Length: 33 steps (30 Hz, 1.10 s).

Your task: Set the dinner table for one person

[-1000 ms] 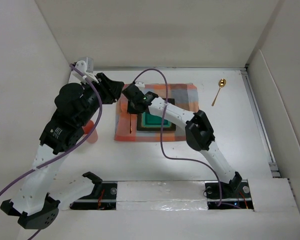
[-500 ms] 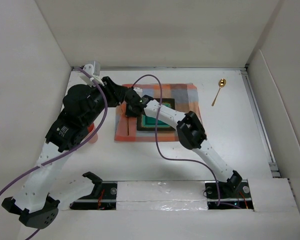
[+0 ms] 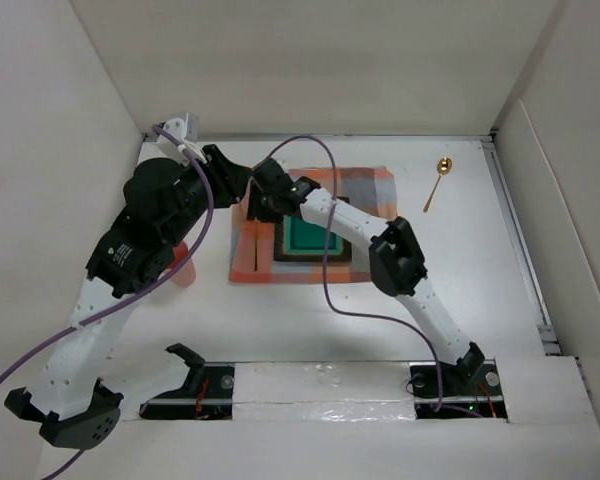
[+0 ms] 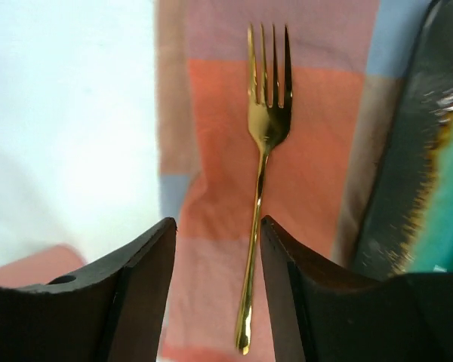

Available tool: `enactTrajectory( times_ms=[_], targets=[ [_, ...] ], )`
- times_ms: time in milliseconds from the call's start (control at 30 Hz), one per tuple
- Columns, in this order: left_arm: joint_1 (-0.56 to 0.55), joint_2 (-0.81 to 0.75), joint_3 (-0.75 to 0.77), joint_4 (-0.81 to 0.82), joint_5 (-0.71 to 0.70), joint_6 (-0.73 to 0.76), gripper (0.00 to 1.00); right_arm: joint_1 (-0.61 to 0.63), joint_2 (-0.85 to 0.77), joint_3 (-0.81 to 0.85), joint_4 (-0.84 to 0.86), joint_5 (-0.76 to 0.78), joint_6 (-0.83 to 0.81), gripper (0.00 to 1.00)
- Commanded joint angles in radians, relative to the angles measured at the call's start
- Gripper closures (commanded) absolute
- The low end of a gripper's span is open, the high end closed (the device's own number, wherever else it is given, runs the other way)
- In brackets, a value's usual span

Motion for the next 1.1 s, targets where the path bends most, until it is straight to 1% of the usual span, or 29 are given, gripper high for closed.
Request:
enactTrajectory(
  times_ms=[0, 33, 67, 100, 133, 167, 200, 233, 267, 300, 333, 367, 433, 467, 500, 533, 567, 633, 667, 700, 733, 800, 1000, 1067],
  targets=[
    [-0.004, -0.010, 0.131, -0.028, -0.059, 0.031, 0.70, -0.083, -0.260, -0.030, 0.045, -0.055, -0.058, 0.50],
    [-0.004, -0.015, 0.139, -0.031, -0.061, 0.032, 0.70, -0.101, -0.315, -0.090, 0.065, -0.031, -0.069, 0.58],
    [-0.004, -0.026, 0.140, -0.034, -0.058, 0.029, 0.70, -0.127, -0.425, -0.223, 0.085, -0.021, -0.075, 0.78],
    [-0.004, -0.032, 0.131, -0.034, -0.057, 0.025, 0.71, -0.160, -0.480, -0.294, 0.127, -0.020, -0.081, 0.91],
    [-0.004, -0.050, 0.098, -0.031, -0.047, 0.020, 0.75, -0.240, -0.573, -0.424, 0.158, -0.015, -0.094, 1.00],
    [-0.004, -0.059, 0.076, -0.026, -0.045, 0.019, 0.83, -0.287, -0.574, -0.425, 0.158, -0.010, -0.101, 1.00],
    [-0.004, -0.065, 0.055, -0.023, -0.044, 0.017, 0.92, -0.334, -0.651, -0.539, 0.181, -0.006, -0.115, 1.00],
    [-0.004, -0.073, 0.038, -0.028, -0.048, 0.014, 0.99, -0.433, -0.681, -0.589, 0.190, -0.006, -0.141, 1.00],
    [-0.004, -0.084, 0.021, -0.041, -0.056, 0.009, 1.00, -0.482, -0.704, -0.632, 0.200, -0.004, -0.161, 1.00],
    [-0.004, -0.090, 0.013, -0.046, -0.060, 0.006, 1.00, -0.528, -0.730, -0.695, 0.215, -0.001, -0.186, 1.00],
    [-0.004, -0.099, 0.007, -0.048, -0.070, 0.008, 1.00, -0.612, -0.735, -0.713, 0.217, 0.009, -0.233, 1.00],
    [-0.004, -0.113, -0.008, -0.049, -0.077, 0.009, 1.00, -0.650, -0.727, -0.720, 0.212, 0.026, -0.252, 1.00],
    [-0.004, -0.121, -0.019, -0.054, -0.090, 0.016, 1.00, -0.723, -0.678, -0.691, 0.180, 0.004, -0.301, 1.00],
    [-0.004, -0.122, -0.028, -0.061, -0.091, 0.013, 1.00, -0.768, -0.655, -0.672, 0.175, -0.003, -0.315, 0.96],
    [-0.004, -0.124, -0.033, -0.061, -0.090, 0.008, 1.00, -0.784, -0.631, -0.648, 0.143, 0.016, -0.347, 0.93],
    [-0.004, -0.124, -0.039, -0.060, -0.079, 0.005, 0.99, -0.798, -0.577, -0.584, 0.120, 0.040, -0.362, 0.90],
    [-0.004, -0.128, -0.059, -0.045, -0.071, 0.000, 0.92, -0.818, -0.549, -0.557, 0.102, 0.063, -0.376, 0.80],
    [-0.004, -0.132, -0.082, -0.028, -0.053, -0.007, 0.86, -0.838, -0.473, -0.511, 0.070, 0.086, -0.420, 0.71],
    [-0.004, -0.128, -0.094, -0.022, -0.050, -0.007, 0.81, -0.850, -0.450, -0.472, 0.054, 0.083, -0.427, 0.61],
    [-0.004, -0.124, -0.096, -0.023, -0.048, -0.007, 0.80, -0.874, -0.431, -0.464, 0.042, 0.088, -0.430, 0.57],
    [-0.004, -0.116, -0.094, -0.026, -0.057, -0.004, 0.79, -0.885, -0.416, -0.457, 0.048, 0.092, -0.434, 0.56],
    [-0.004, -0.101, -0.093, -0.031, -0.067, 0.002, 0.78, -0.904, -0.371, -0.448, 0.072, 0.053, -0.450, 0.54],
    [-0.004, -0.041, -0.093, -0.021, -0.067, 0.012, 0.77, -0.904, -0.232, -0.339, 0.008, 0.094, -0.454, 0.53],
    [-0.004, -0.020, -0.094, -0.011, -0.057, 0.012, 0.77, -0.904, -0.213, -0.326, 0.010, 0.100, -0.451, 0.53]
  ],
)
